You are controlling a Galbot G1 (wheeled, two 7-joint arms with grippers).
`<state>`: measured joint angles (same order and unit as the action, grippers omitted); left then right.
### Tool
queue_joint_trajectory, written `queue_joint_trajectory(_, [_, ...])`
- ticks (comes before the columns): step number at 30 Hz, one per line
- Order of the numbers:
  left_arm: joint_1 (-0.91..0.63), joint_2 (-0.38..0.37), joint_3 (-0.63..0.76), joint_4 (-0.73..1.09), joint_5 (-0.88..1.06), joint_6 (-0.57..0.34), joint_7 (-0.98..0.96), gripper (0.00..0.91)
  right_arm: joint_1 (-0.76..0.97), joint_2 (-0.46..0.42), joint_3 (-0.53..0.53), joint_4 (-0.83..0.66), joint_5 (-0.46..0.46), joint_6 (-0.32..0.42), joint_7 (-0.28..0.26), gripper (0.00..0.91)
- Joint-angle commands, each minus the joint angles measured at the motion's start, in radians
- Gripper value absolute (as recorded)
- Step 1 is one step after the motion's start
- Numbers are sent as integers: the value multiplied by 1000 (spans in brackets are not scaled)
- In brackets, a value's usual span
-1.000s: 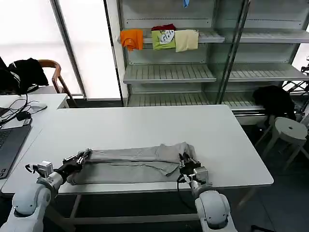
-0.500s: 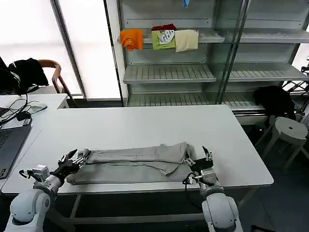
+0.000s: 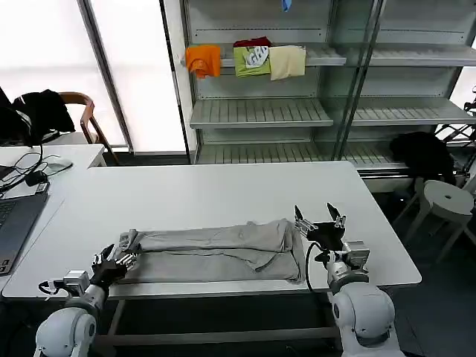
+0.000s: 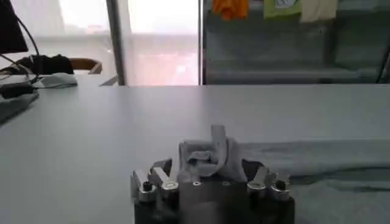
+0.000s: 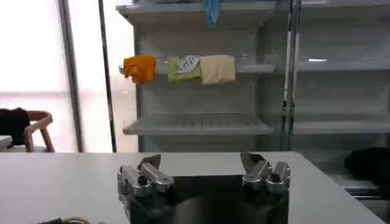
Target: Fold and organize the clothes.
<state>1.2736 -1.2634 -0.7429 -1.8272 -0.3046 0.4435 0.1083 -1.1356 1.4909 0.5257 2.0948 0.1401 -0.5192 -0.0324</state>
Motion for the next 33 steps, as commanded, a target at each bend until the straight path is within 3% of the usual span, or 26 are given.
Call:
queue_joint_trajectory(1, [12, -32, 7, 14, 18, 2, -49, 91, 18, -5, 27, 16, 87, -3, 6, 907])
queue_joint_trajectory(2, [12, -32, 9, 15, 13, 5, -43, 20, 18, -6, 28, 16, 86, -4, 8, 907])
queue_joint_trajectory(3, [12, -33, 9, 15, 12, 5, -41, 10, 18, -6, 28, 16, 86, -5, 8, 907])
queue_joint_trajectory(12, [6, -39, 18, 1, 16, 2, -14, 0, 13, -5, 28, 11, 79, -6, 19, 907])
queue_joint_trajectory(25, [-7, -22, -29, 2, 121, -91, 27, 0, 13, -14, 32, 7, 75, -9, 24, 907])
queue_joint_trajectory(29, [-19, 66, -119, 7, 200, -96, 89, 0, 11, -17, 34, -2, 75, -6, 22, 907])
queue_joint_trajectory(33, [-57, 219, -215, 43, 276, -85, 169, 0, 8, -14, 34, -18, 74, -1, 20, 907])
